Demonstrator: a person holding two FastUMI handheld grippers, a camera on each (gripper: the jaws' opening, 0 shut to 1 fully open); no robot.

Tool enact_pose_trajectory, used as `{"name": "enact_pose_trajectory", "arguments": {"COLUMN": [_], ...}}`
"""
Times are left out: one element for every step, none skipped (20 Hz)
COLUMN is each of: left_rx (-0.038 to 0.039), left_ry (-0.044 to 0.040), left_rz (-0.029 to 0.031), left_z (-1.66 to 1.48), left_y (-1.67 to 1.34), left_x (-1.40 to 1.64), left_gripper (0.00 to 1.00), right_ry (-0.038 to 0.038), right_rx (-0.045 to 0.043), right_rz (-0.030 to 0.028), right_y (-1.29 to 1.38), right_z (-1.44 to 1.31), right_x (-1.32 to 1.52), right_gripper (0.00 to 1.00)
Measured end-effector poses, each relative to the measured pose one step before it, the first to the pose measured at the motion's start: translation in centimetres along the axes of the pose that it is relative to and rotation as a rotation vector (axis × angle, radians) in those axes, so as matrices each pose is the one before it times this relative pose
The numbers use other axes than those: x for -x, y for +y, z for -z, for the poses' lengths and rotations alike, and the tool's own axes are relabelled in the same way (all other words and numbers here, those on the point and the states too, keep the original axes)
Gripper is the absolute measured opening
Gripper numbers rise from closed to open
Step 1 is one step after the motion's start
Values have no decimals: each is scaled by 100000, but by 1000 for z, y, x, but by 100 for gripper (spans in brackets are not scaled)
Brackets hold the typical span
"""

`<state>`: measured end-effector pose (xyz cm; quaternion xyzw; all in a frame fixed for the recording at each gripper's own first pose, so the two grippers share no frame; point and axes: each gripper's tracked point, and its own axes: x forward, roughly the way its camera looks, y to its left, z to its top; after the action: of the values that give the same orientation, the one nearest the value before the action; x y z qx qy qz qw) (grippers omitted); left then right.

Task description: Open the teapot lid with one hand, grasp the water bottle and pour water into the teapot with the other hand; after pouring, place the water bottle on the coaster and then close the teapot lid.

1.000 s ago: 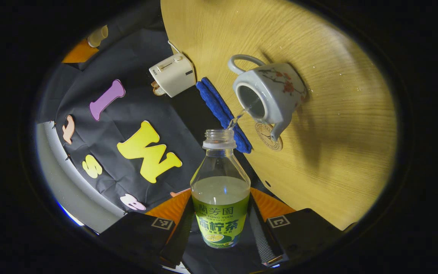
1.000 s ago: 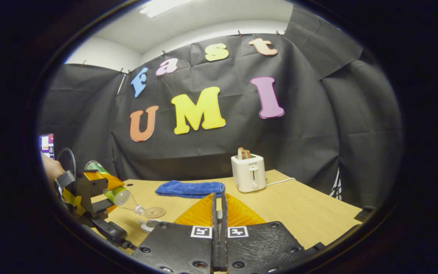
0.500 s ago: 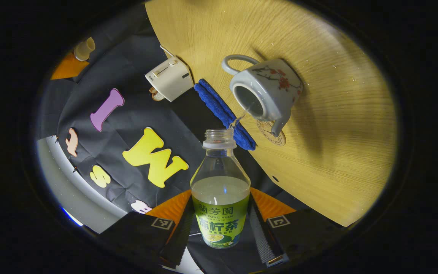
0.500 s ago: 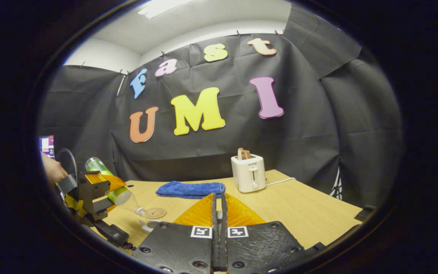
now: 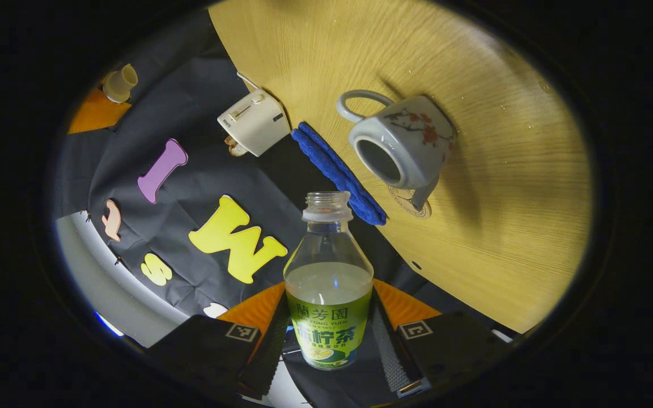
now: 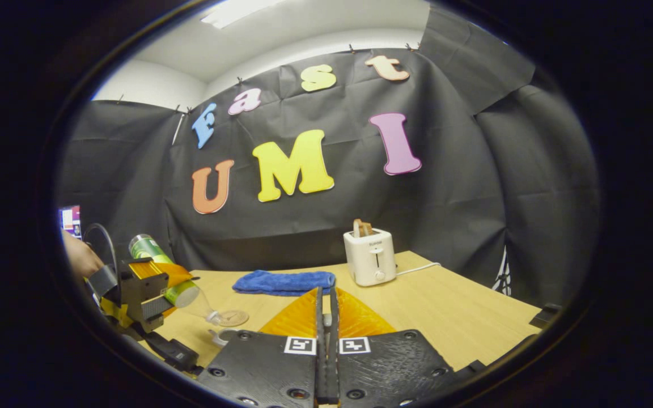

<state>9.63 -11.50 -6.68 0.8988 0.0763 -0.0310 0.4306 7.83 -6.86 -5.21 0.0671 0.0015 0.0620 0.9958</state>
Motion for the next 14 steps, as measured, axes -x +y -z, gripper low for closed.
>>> {"name": "enact_pose_trajectory", "arguments": {"left_rx": [-33, 29, 55, 37, 313, 486, 585, 639, 1257, 2902, 3891, 4557, 5036, 6829], "left_ry": [-178, 211, -138, 7, -114, -314, -450, -196, -579, -730, -328, -387, -721, -527], "left_rz": [-154, -52, -117, -335, -10, 31, -53, -210, -392, -476, -79, -559, -788, 780], "left_z": [44, 81, -74, 59, 126, -77, 36, 43, 128, 128, 181, 174, 81, 295], "left_y": [39, 45, -32, 74, -22, -113, -20, -94, 45, -10, -160, -363, -199, -615], "left_x": [-140, 9, 45, -70, -84, -71, -103, -67, 10, -35, -143, 0, -77, -132], "left_gripper": [75, 75, 75, 75, 75, 75, 75, 75, 75, 75, 75, 74, 75, 74], "right_ry": [-43, -32, -90, -86, -72, 101, 135, 187, 175, -40, -249, -429, -342, -265], "right_rx": [101, 151, 20, 34, 77, 145, 97, 41, 83, 112, 186, -20, -37, 65], "right_rz": [-30, -35, -5, 29, -24, 26, -23, -104, 32, 89, 31, 72, 176, 453], "right_y": [63, -3, 16, 34, 38, -8, 43, 33, 0, -27, -22, -24, -61, -111], "right_z": [-21, -17, -52, 20, -48, 102, 26, 27, -17, 13, -115, -134, -132, -65], "right_x": [33, 30, 16, 2, 22, 30, -90, -2, 24, -10, 36, 141, 5, 7], "right_gripper": [0, 0, 0, 0, 0, 0, 0, 0, 0, 0, 0, 0, 0, 0]}}
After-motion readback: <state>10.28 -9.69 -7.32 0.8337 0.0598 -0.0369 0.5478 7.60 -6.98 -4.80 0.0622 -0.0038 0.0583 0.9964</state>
